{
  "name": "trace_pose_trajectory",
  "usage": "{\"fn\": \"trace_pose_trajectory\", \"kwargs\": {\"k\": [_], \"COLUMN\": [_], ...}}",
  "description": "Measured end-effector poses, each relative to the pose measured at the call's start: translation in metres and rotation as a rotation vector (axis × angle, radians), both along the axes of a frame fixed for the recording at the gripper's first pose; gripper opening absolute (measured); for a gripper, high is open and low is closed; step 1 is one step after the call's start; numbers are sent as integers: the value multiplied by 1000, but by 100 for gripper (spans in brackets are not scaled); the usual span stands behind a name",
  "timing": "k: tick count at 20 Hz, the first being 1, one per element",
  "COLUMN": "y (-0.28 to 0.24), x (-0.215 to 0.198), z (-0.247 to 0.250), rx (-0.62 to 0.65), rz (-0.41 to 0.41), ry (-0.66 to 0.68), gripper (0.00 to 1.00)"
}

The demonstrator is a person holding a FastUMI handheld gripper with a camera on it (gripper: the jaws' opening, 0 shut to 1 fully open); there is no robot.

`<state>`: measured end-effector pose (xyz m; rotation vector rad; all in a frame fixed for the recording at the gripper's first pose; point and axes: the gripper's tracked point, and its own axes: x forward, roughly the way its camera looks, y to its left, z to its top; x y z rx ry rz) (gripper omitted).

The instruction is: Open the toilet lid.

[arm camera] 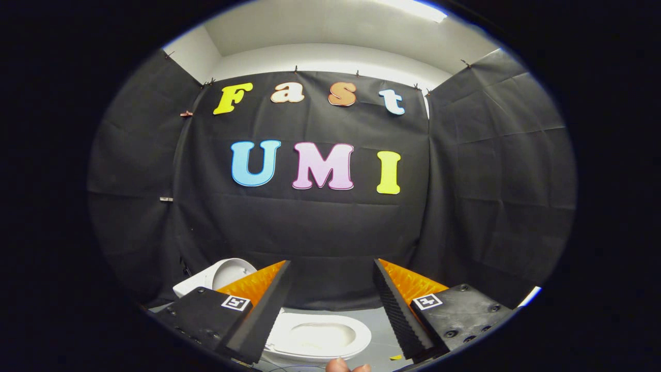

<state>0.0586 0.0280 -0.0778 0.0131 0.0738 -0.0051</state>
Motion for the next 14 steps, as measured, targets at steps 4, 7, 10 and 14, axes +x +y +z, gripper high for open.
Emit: {"fn": "trace_pose_trajectory", "kwargs": {"k": [4,7,10,14], "y": [-18,-24,-28,-26], "x": [-5,-8,-10,-11], "z": [-3,-7,-5,-5], "rx": [-28,-28,-24,-25], "rz": [-20,-25,-33,-28], "ry": [4,17,9,8], "gripper": [98,98,98,98]}}
